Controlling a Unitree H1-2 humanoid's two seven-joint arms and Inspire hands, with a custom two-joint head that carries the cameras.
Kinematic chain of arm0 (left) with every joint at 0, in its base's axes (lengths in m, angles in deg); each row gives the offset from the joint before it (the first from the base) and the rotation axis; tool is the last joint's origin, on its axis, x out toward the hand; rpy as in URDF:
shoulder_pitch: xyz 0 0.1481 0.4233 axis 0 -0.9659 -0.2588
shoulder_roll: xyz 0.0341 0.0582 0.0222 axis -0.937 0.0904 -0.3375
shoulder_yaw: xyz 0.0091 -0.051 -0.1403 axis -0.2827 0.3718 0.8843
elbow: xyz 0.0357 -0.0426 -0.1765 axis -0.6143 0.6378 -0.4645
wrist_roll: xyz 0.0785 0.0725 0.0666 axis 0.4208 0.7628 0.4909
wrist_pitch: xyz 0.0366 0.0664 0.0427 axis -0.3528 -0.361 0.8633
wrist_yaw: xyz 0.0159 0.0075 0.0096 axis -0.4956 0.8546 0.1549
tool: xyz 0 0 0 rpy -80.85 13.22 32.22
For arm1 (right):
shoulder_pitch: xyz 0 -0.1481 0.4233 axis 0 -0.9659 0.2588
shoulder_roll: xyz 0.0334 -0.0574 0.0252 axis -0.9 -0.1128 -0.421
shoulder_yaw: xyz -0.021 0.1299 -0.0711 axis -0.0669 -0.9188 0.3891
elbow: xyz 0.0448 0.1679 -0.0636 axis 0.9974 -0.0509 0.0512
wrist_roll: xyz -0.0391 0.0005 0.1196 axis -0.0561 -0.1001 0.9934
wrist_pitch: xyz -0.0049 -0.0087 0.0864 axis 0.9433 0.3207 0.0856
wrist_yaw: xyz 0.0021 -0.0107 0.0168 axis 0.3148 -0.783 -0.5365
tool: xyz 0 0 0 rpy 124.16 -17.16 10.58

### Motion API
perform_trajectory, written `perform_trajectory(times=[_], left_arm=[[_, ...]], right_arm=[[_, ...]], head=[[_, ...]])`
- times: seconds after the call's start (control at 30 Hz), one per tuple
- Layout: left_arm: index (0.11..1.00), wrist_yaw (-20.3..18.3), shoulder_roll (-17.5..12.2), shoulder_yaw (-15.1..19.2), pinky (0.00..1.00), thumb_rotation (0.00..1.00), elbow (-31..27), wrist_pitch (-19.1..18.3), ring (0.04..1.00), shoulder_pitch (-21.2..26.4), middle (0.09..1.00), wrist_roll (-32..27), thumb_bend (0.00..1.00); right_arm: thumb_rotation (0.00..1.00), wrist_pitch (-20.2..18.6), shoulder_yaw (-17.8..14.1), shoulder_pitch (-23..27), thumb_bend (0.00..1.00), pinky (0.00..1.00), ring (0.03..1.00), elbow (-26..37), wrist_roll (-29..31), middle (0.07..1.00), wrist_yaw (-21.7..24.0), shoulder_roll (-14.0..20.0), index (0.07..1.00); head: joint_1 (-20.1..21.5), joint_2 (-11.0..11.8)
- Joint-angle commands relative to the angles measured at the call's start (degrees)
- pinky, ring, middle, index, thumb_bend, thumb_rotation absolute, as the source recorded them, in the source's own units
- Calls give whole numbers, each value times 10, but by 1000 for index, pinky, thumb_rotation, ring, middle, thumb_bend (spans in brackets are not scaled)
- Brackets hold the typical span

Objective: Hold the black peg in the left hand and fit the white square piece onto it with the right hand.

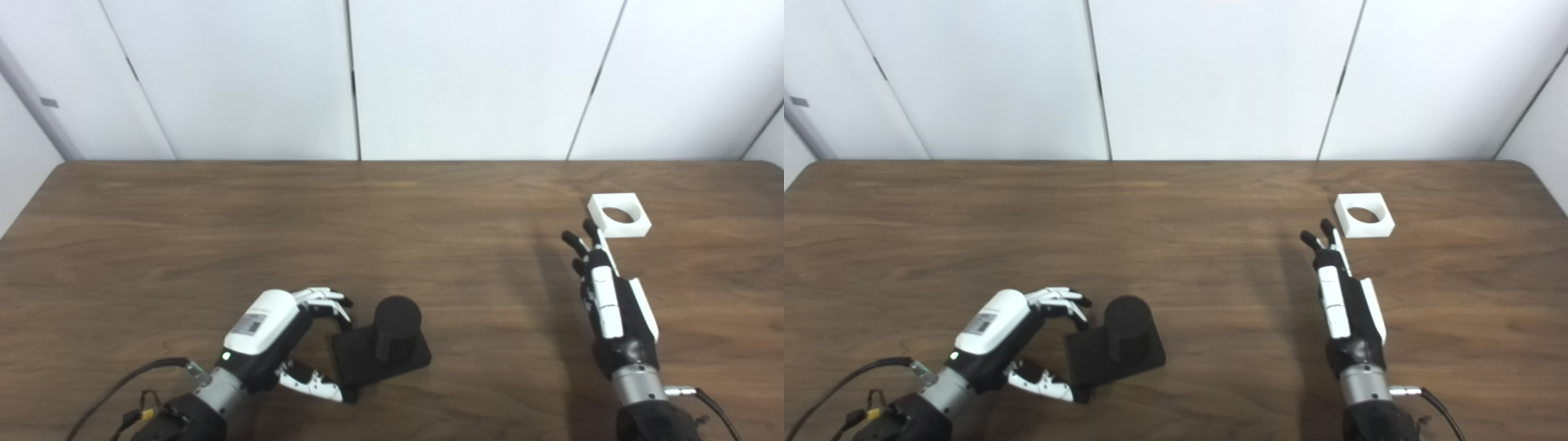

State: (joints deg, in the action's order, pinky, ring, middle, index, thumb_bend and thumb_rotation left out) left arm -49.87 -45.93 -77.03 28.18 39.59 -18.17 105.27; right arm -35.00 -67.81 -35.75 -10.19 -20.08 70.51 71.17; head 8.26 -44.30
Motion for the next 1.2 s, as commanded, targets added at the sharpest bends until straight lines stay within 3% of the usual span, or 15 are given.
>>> perform_trajectory(times=[0.0, 0.17, 0.27, 0.7, 0.9, 1.07, 1.17], left_arm=[[487, -33, 4, -31, 874, 52, 33, -8, 827, -1, 771, 58, 516], [488, -37, 17, -60, 891, 57, 47, -21, 832, 21, 772, 140, 515], [489, -38, 24, -74, 882, 58, 57, -27, 826, 34, 764, 160, 516], [490, -30, 33, -84, 878, 59, 70, -32, 824, 48, 759, 178, 513], [489, -24, 27, -80, 857, 58, 62, -30, 817, 41, 755, 177, 514], [489, -22, 24, -79, 841, 57, 49, -28, 808, 34, 747, 177, 515], [489, -22, 24, -78, 841, 57, 47, -30, 808, 30, 748, 177, 516]], right_arm=[[1000, 7, 4, -42, 582, 1000, 1000, 26, 1, 922, -5, -32, 1000], [1000, 5, 9, -44, 583, 1000, 1000, 29, -6, 918, -9, -33, 1000], [1000, -2, 11, -44, 586, 1000, 1000, 32, -12, 912, -11, -33, 1000], [1000, -14, 17, -46, 588, 1000, 1000, 39, -6, 921, -16, -37, 1000], [1000, -29, 7, -39, 544, 1000, 978, 64, -16, 901, -23, -28, 992], [1000, -61, -6, -33, 473, 984, 951, 101, -59, 898, -4, 27, 977], [858, -86, -15, -27, 528, 920, 910, 121, -148, 892, 13, 74, 926]], head=[[0, -1], [5, -2], [9, -2], [48, 8], [72, 12], [92, 18], [97, 21]])
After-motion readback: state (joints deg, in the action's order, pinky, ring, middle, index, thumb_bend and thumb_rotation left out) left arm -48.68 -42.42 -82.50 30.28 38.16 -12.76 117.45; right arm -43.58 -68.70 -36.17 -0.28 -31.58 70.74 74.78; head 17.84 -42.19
